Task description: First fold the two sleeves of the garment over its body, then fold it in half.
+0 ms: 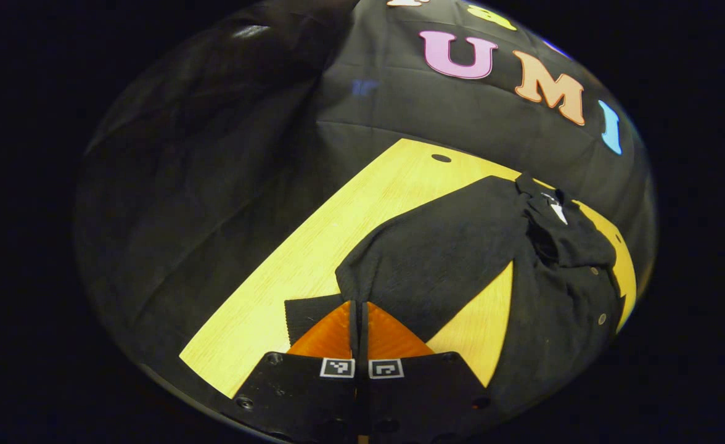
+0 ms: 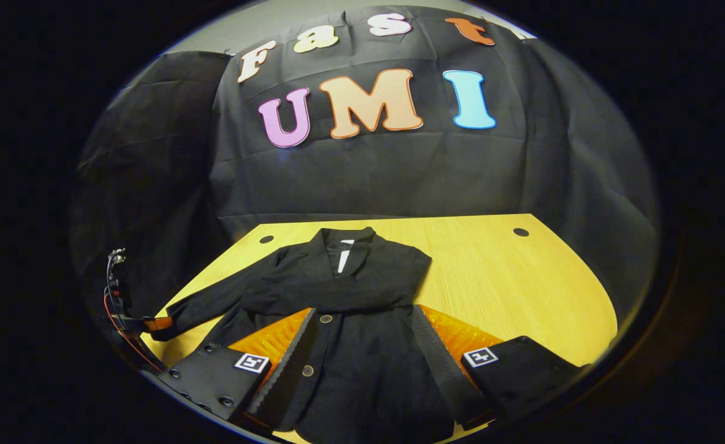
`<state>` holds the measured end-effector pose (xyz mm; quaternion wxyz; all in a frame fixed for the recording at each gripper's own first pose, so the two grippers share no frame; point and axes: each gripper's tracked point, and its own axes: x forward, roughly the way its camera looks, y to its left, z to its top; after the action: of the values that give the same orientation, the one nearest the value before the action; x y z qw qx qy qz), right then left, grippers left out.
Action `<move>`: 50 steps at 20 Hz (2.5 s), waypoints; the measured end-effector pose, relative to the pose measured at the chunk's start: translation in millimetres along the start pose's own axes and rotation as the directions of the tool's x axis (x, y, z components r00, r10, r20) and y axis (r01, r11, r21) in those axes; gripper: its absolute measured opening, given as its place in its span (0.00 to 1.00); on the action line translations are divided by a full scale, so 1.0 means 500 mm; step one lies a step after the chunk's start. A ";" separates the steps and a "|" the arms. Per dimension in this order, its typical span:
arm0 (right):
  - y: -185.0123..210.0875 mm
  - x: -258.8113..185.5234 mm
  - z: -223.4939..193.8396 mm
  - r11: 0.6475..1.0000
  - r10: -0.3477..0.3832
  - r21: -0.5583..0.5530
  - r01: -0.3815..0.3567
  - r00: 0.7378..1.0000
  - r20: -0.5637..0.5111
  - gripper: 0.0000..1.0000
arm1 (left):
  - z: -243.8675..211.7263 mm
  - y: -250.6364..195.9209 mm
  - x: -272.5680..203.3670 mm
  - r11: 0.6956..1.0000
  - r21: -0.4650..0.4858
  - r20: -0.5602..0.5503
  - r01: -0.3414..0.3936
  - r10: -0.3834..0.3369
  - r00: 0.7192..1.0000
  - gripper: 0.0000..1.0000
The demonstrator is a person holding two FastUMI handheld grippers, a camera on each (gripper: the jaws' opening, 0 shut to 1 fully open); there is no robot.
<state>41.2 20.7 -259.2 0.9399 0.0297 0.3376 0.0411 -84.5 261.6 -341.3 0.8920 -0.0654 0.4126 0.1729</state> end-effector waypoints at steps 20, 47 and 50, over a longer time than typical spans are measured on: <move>-0.111 -0.030 -0.002 0.987 -0.127 0.106 0.124 0.992 0.028 0.98 | 0.395 -0.555 -0.025 0.846 0.343 0.207 0.409 -0.493 0.845 0.00; -0.157 -0.085 -0.079 0.989 -0.112 0.097 0.112 0.994 -0.010 0.98 | 0.336 -0.704 -0.127 0.793 0.486 0.260 0.367 -0.532 0.806 0.93; -0.153 -0.097 -0.100 0.993 -0.092 0.077 0.093 0.996 -0.022 0.98 | 0.295 -0.573 -0.151 0.836 0.459 0.284 0.300 -0.458 0.842 0.92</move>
<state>-23.6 -58.6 -273.3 0.9357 0.0501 0.3488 -0.0153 79.3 14.1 -195.3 0.9654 0.0698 0.2349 -0.0887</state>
